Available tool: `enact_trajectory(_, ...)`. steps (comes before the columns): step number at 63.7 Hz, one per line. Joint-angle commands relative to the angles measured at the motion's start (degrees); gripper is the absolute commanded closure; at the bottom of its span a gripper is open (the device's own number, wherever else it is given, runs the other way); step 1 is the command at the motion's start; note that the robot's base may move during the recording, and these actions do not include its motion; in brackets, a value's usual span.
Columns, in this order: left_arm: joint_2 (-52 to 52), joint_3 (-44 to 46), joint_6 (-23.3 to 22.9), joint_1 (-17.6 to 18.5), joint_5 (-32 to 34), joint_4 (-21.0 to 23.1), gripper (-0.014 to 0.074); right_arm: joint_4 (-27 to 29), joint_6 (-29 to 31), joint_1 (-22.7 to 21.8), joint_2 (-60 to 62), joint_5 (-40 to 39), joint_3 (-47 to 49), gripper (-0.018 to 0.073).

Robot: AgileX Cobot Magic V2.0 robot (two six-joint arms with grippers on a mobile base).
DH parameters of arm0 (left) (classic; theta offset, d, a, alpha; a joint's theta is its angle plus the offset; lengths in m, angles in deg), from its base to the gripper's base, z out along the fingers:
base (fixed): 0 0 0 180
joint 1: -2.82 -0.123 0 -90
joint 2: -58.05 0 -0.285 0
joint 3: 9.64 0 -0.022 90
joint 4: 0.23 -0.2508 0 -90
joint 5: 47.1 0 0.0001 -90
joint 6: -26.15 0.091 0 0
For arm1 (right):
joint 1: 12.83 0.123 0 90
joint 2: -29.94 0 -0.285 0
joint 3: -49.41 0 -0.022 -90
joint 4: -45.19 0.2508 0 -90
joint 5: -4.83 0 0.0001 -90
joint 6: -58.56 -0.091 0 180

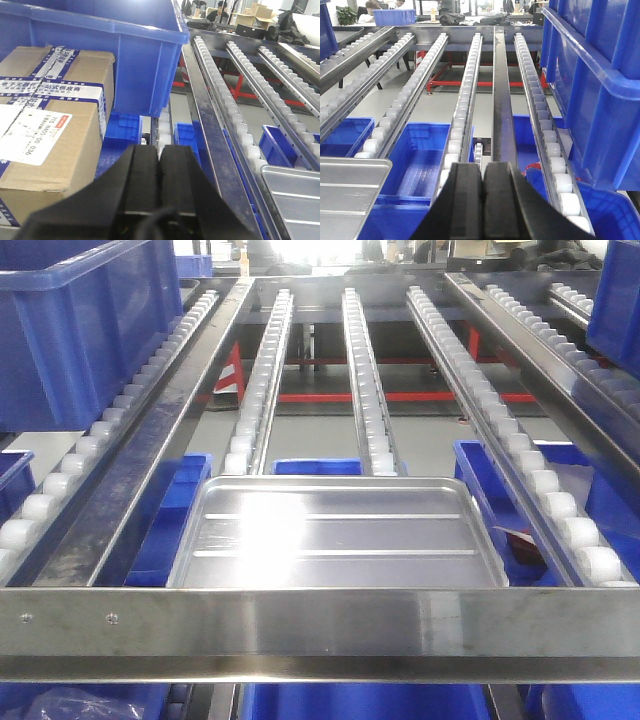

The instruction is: Grab silver tray and stack on right shelf

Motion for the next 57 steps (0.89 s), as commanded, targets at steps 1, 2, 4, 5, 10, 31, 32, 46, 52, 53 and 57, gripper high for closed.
enact_trajectory(1,0.9,-1.0,-0.2,0.3,4.9,0.5,0.0688,0.1,0.3,-0.3,1.2,-5.2,1.1,0.0503)
enact_trajectory(2,0.9,-1.0,-0.2,0.3,4.9,0.5,0.0688,0.1,0.3,-0.3,1.2,-5.2,1.1,0.0503)
enact_trajectory(4,0.9,-1.0,-0.2,0.3,4.9,0.5,0.0688,0.1,0.3,-0.3,1.2,-5.2,1.1,0.0503)
enact_trajectory(5,0.9,-1.0,-0.2,0.3,4.9,0.5,0.0688,0.1,0.3,-0.3,1.2,-5.2,1.1,0.0503)
enact_trajectory(10,0.9,-1.0,-0.2,0.3,4.9,0.5,0.0688,0.1,0.3,-0.3,1.2,-5.2,1.1,0.0503)
enact_trajectory(31,0.9,-1.0,-0.2,0.3,4.9,0.5,0.0688,0.1,0.3,-0.3,1.2,-5.2,1.1,0.0503)
enact_trajectory(32,0.9,-1.0,-0.2,0.3,4.9,0.5,0.0688,0.1,0.3,-0.3,1.2,-5.2,1.1,0.0503)
enact_trajectory(46,0.9,-1.0,-0.2,0.3,6.4,0.7,0.0688,0.1,0.3,-0.3,1.2,-5.6,1.1,0.0503)
enact_trajectory(52,0.9,-0.7,-0.2,0.3,11.2,3.1,0.0688,0.2,0.3,-0.3,1.2,-9.0,1.1,0.0503)
enact_trajectory(53,0.8,-0.3,-0.2,0.3,12.0,3.1,0.0688,0.2,0.3,-0.3,1.2,-9.8,1.2,0.0503)
enact_trajectory(57,0.4,1.9,-0.2,0.3,12.2,3.0,0.0688,0.5,0.3,-0.3,1.2,-11.1,2.5,0.0503)
